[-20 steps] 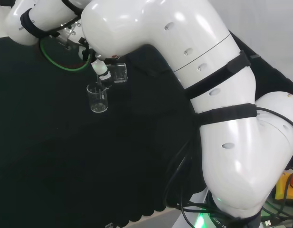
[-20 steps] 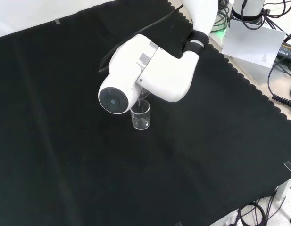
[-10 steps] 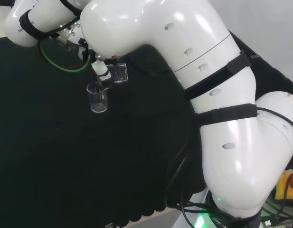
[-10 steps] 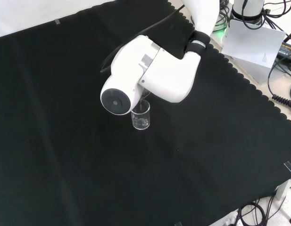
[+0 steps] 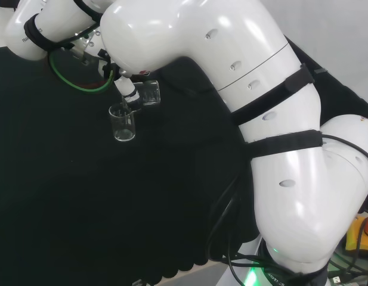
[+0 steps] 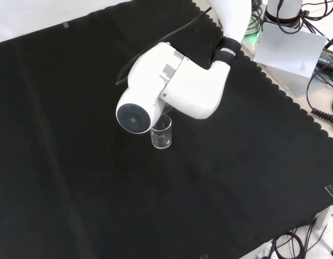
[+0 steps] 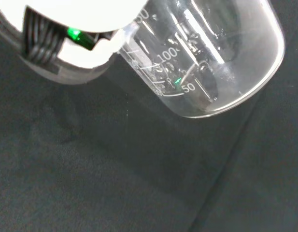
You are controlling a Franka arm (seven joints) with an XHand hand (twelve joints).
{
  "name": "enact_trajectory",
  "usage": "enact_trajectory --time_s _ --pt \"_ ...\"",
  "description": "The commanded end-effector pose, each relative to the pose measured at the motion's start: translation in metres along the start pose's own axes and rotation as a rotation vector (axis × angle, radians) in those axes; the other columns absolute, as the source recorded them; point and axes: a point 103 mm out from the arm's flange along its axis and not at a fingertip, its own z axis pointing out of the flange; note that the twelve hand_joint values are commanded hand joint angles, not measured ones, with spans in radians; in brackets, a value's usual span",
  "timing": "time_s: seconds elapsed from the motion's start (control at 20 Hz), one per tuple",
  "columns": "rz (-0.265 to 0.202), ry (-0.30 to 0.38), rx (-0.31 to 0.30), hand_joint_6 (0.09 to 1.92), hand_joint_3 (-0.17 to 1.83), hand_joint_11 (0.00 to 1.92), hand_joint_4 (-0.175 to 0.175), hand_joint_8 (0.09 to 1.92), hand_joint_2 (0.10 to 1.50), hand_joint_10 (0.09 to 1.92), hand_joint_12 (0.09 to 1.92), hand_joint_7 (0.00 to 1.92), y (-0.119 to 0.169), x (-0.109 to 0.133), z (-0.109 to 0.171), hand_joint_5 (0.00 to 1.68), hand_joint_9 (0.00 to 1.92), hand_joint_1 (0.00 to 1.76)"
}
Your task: Pour the water from the handheld beaker into the one on the table.
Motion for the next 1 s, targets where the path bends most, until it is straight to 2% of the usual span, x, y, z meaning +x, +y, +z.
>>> enact_trajectory --time_s 0.05,1.0 --pt "0.002 -0.002 0.0 0.79 0.63 1.17 0.11 0.17 0.71 0.09 0.85 1.59 -0.0012 0.0006 -0.0023 1.2 1.56 1.12" --pt "0.006 -0.01 0.015 0.8 0.63 1.18 0.113 0.18 0.71 0.09 0.85 1.59 -0.0021 0.0029 -0.0064 1.2 1.56 1.12"
